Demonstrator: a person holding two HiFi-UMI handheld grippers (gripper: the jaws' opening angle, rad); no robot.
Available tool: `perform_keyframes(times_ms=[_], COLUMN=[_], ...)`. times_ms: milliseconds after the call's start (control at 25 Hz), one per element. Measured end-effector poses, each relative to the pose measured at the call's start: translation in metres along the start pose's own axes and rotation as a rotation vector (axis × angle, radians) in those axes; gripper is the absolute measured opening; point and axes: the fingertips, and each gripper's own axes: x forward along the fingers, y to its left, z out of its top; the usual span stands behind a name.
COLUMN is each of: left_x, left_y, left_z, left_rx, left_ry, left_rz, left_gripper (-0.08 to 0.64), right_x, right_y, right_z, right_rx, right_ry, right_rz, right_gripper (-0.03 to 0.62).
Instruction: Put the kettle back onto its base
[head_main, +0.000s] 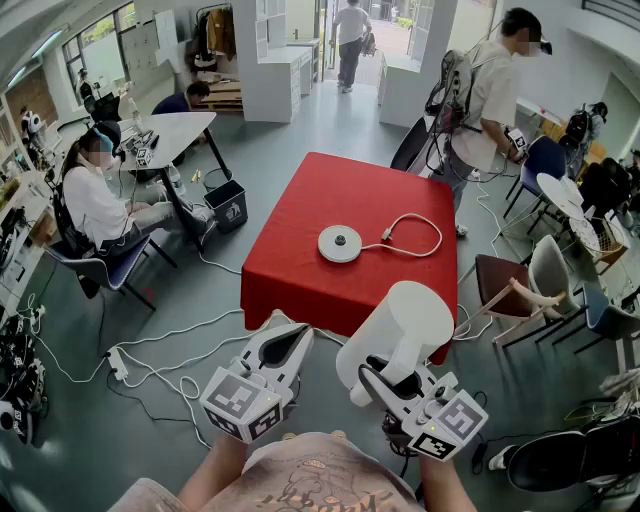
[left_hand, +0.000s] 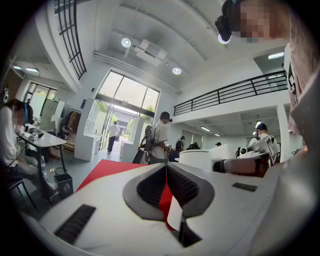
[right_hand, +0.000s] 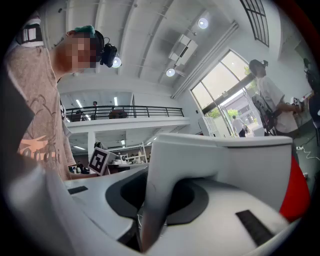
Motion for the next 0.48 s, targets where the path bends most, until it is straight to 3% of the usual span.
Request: perform_keyframes(times_ms=[480], left_x=[0.009], left_y=[-0.007], left_z=[-0.007], left_rx=[-0.007], left_ry=[0.012], left_rz=[0.009], left_gripper=[-0.009], right_x=[-0.010], right_y=[-0.008], right_z=[0.005], right_rx=[0.029], right_ry=[-0.006], right_rz=[0.035], right_gripper=[0.109])
